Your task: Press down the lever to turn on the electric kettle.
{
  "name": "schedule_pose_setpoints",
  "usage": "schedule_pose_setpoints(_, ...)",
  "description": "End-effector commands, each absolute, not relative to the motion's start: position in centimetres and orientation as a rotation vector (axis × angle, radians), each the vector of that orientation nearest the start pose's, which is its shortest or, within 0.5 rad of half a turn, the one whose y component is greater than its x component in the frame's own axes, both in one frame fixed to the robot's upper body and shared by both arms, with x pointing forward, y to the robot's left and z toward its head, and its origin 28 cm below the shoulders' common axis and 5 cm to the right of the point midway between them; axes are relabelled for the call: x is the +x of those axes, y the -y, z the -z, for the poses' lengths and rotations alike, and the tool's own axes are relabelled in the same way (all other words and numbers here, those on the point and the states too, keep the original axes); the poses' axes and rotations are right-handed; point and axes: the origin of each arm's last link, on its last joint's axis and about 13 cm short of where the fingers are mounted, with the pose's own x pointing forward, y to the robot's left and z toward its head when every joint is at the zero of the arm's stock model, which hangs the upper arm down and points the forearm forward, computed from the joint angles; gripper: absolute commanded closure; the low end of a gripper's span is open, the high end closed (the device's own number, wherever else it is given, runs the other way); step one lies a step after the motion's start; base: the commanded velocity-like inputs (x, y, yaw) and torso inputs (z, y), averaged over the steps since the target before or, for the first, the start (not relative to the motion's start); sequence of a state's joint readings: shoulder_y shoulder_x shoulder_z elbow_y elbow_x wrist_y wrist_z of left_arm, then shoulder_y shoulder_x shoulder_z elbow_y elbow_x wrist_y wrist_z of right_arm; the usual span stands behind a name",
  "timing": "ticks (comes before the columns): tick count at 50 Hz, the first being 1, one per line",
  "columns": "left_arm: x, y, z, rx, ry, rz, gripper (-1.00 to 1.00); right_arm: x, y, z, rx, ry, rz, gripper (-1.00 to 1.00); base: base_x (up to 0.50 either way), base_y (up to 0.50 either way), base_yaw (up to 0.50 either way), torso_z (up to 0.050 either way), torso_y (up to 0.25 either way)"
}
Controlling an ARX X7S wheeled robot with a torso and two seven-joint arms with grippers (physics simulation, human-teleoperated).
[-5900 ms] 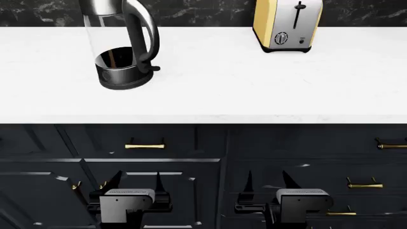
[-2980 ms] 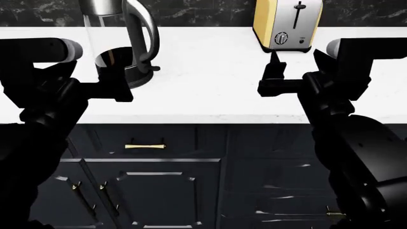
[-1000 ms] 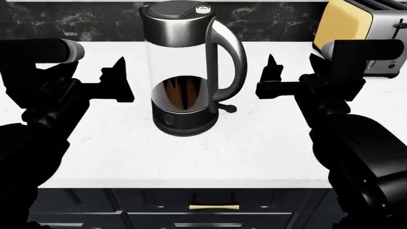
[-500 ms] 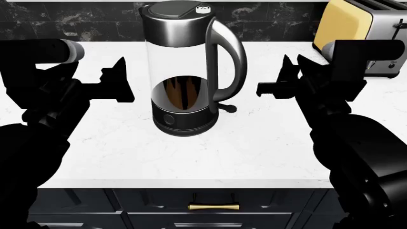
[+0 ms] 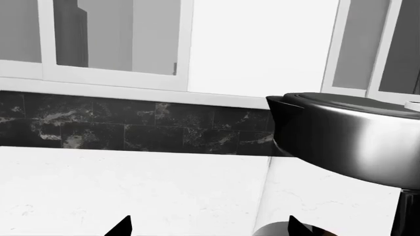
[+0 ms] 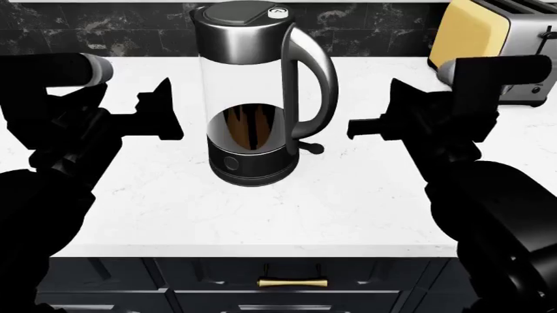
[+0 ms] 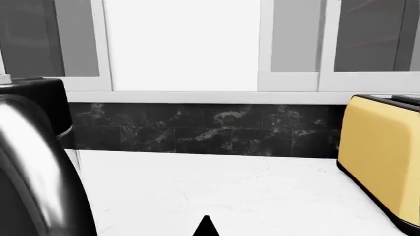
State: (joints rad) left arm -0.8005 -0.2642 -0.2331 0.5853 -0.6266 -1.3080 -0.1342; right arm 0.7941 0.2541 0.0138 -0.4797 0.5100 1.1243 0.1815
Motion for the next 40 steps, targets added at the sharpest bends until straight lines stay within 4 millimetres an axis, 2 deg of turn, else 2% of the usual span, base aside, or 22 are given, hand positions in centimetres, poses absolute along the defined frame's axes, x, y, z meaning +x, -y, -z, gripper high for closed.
schedule_pose_setpoints(1,25.9,-25.7,-25.3,-0.108,0.112,0.131,-1.0,27.1,11.9,-23.9,-0.003,0.076,-0.19,1.0,0.0,0.0,0.0,0.0,0.0)
schedule_pose_setpoints(40,26.0,-25.6,-25.2,-0.107,0.108,0.136,-1.0,26.2,11.0,-22.1,-0.055,-0.077,-0.34,1.0,0.0,0.0,0.0,0.0,0.0)
